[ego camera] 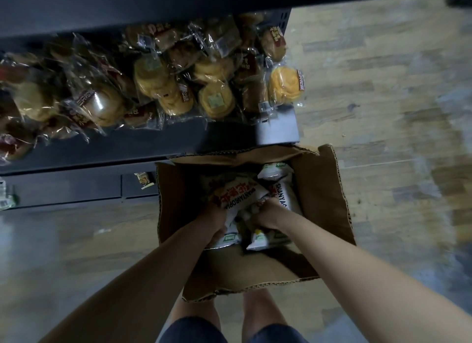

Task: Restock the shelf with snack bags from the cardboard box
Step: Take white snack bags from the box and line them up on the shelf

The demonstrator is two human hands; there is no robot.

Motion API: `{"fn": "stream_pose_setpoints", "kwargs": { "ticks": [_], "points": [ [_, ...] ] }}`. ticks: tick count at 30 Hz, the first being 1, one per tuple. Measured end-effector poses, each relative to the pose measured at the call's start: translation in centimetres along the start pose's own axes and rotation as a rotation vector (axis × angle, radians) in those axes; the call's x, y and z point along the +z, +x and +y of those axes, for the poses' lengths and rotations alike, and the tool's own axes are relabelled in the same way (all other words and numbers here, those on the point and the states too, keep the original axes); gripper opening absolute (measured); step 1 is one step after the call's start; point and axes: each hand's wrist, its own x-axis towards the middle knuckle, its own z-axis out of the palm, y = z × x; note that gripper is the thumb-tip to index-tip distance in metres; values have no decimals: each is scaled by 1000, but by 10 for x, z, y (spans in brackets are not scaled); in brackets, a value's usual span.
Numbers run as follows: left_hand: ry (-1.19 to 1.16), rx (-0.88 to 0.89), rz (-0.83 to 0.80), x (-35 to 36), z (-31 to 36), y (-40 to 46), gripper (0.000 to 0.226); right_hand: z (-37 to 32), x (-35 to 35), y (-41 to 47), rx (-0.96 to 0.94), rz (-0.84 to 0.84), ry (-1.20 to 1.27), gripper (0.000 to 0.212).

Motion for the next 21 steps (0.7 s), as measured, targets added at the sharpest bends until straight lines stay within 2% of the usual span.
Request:
{"fn": "stream_pose_setpoints", "kwargs": {
  "ticks": [2, 3, 5, 7, 8, 10, 12, 14, 16, 18, 19, 20, 21],
  "points": [
    [155, -54, -103, 2, -2, -10, 46, 1, -8, -10, -11, 45, -135, 45],
    [269, -67, -130, 2, -2, -17, 49, 2, -11, -16, -8, 91, -226, 46],
    [536, 25, -101, 4, -1, -25, 41, 1, -16, -31, 14, 173, -407, 50],
    [878, 267, 67, 9, 5, -30, 27, -1, -18, -43, 15, 198, -530, 56],
    [1000, 424, 168, 13, 7, -33, 29, -4, -20, -48, 13, 203, -562, 61],
    [910, 743, 307, 20, 9, -26, 35, -11, -25, -59, 14, 212, -568, 68],
    [830, 959, 316, 28, 8, -7, 45, -15, -31, -64, 25, 219, -500, 69],
    [962, 968, 281, 33, 0, 13, 46, -19, -36, -69, 12, 244, -433, 67],
    [1092, 985, 425, 37, -9, 28, 48, -16, -36, -62, -33, 341, -433, 65],
    [1214, 781, 305, 42, -14, 28, 60, -12, -24, -58, -119, 437, -498, 52],
    [1213, 696, 255, 45, -14, 27, 69, -5, -14, -49, -160, 557, -583, 43],
    [1218, 670, 277, 48, -14, 26, 76, -1, -7, -42, -176, 639, -655, 38],
    [1217, 660, 320, 50, -13, 22, 80, 0, -3, -39, -157, 652, -702, 38]
  ]
}}
